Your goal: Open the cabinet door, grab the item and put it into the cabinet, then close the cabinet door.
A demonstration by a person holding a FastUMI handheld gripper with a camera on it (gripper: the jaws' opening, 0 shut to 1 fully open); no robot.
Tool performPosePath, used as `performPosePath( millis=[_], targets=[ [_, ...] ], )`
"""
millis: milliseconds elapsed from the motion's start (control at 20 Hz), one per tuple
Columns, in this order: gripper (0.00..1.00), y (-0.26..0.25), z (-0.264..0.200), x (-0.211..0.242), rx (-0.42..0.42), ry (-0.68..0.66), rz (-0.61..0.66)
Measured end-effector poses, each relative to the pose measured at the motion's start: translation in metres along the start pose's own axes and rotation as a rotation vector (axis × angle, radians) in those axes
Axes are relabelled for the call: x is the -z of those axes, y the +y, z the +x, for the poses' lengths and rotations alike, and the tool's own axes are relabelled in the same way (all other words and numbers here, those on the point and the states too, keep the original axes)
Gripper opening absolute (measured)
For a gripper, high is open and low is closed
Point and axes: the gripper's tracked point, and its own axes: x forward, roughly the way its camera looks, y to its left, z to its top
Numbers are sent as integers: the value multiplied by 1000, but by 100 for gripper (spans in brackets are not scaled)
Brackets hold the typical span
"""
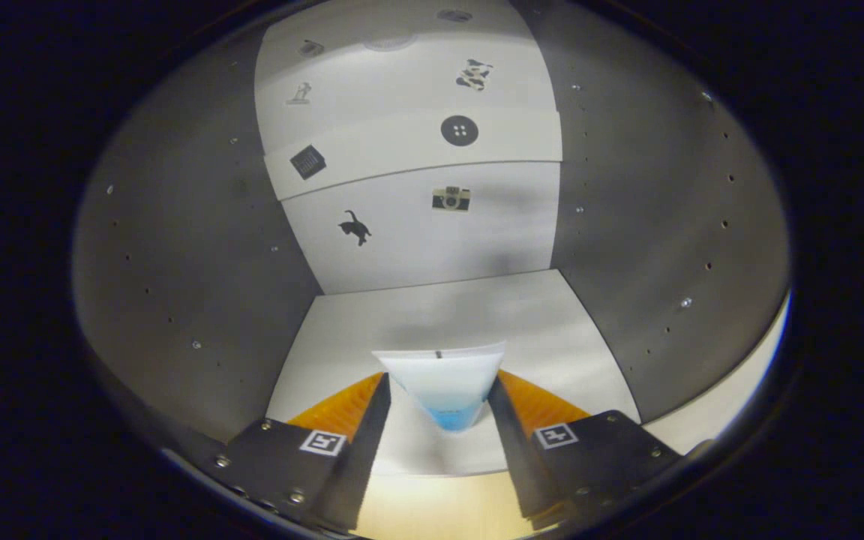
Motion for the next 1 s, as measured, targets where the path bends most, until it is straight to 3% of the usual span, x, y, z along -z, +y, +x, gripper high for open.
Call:
performPosePath(
  millis=[250,650,1000],
  targets=[
    [94,7,-14,-18,-34,-114,-18],
    [96,0,-66,-55,-3,-352,-37],
    [96,-14,-131,-56,126,-486,-108]
  ],
)
